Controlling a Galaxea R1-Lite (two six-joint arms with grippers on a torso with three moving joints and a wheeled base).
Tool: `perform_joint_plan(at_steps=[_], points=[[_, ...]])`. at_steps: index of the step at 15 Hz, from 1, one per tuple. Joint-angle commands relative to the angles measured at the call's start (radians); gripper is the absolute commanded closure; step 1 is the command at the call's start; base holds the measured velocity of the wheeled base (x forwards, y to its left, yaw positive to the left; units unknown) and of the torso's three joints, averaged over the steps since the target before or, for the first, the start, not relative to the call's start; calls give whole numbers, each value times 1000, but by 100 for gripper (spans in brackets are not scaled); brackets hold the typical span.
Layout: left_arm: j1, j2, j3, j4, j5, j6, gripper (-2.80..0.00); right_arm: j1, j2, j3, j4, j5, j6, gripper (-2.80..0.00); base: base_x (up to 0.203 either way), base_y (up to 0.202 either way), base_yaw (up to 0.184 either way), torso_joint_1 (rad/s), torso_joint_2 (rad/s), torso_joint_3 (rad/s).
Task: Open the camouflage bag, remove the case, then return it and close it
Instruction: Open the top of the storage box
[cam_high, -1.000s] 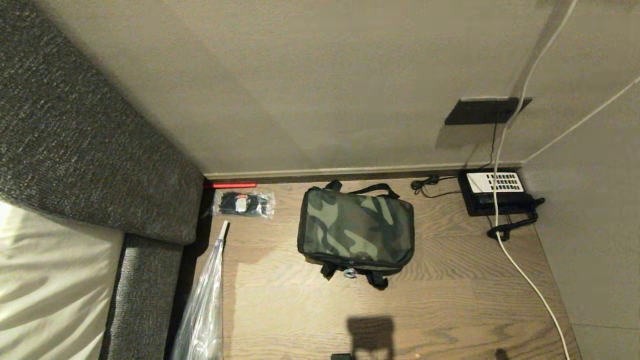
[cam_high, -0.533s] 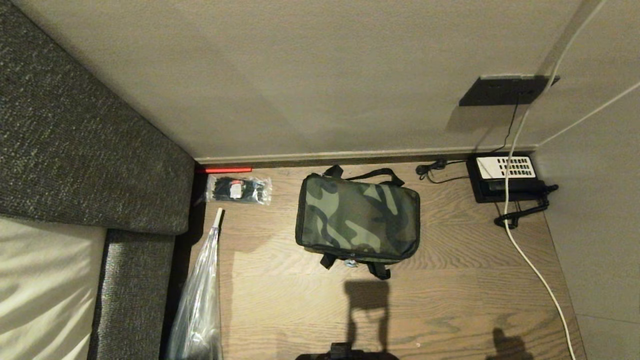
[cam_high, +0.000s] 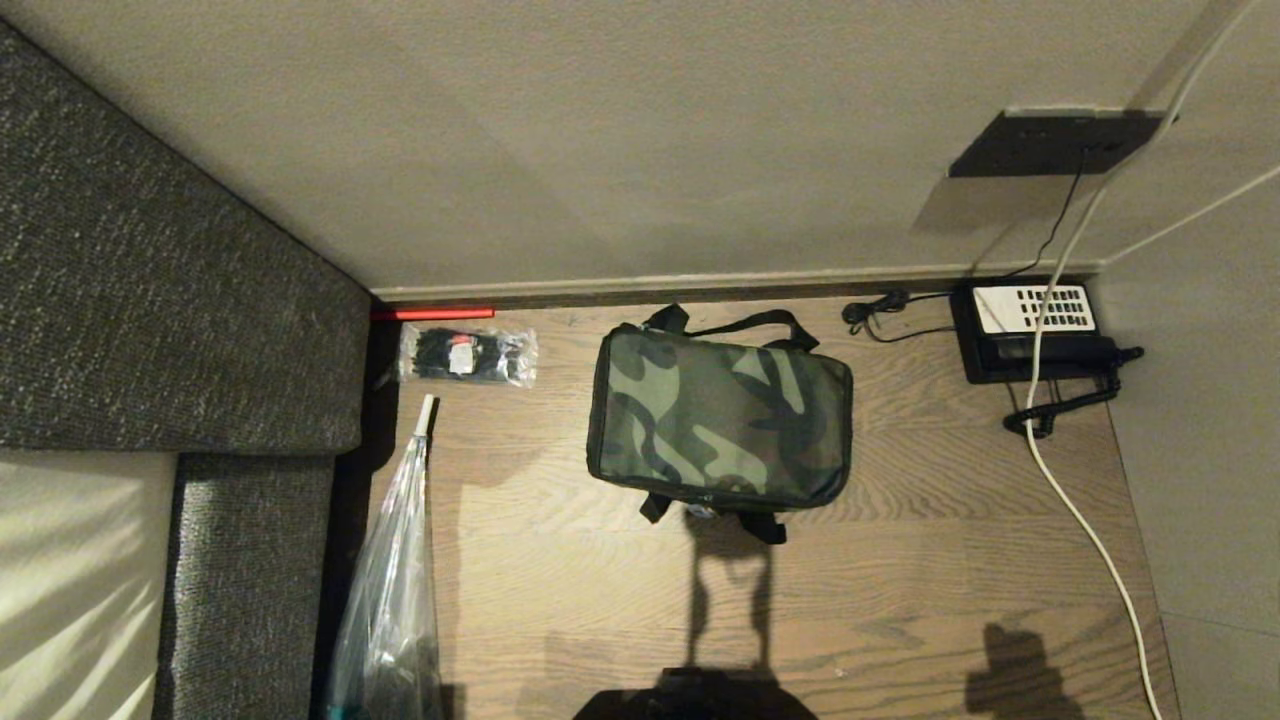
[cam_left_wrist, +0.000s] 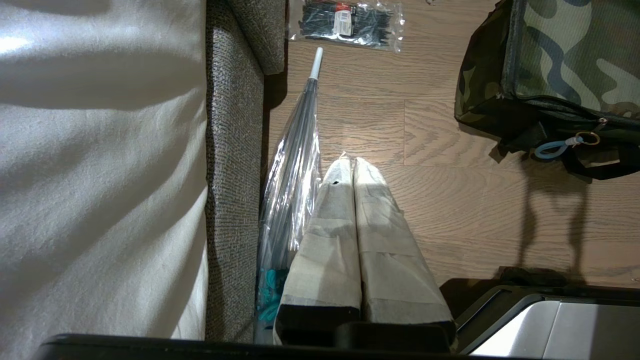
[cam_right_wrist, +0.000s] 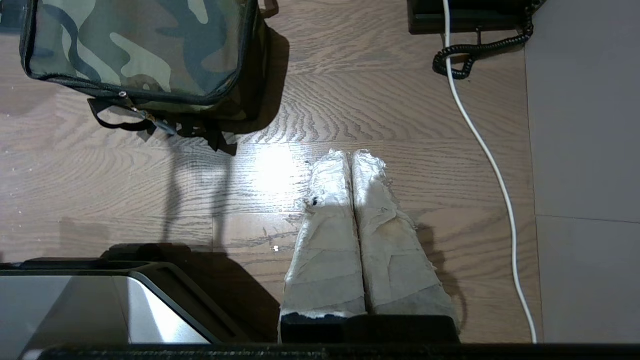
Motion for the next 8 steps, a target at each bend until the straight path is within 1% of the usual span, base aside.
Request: perform_joint_plan(at_steps=[1, 3, 5, 6, 7, 8], points=[[0, 0, 3, 0, 0, 0, 0, 0, -3, 0, 0, 0, -11, 0, 0, 0, 0, 0, 0, 0], [0, -1, 3, 0, 0, 0, 0, 0, -5, 0, 0, 0, -16, 0, 0, 0, 0, 0, 0, 0], [0, 0, 3, 0, 0, 0, 0, 0, -5, 0, -1, 5, -40, 0, 0, 0, 0, 0, 0, 0], [0, -1, 3, 0, 0, 1, 0, 0, -5, -12, -25, 1, -53, 0, 0, 0, 0, 0, 0, 0], [0, -2, 3, 0, 0, 0, 0, 0, -5, -62, -25, 2, -30, 0, 0, 0, 0, 0, 0, 0], [1, -1, 3, 0, 0, 1, 0, 0, -5, -154, 8, 7, -10, 0, 0, 0, 0, 0, 0, 0]])
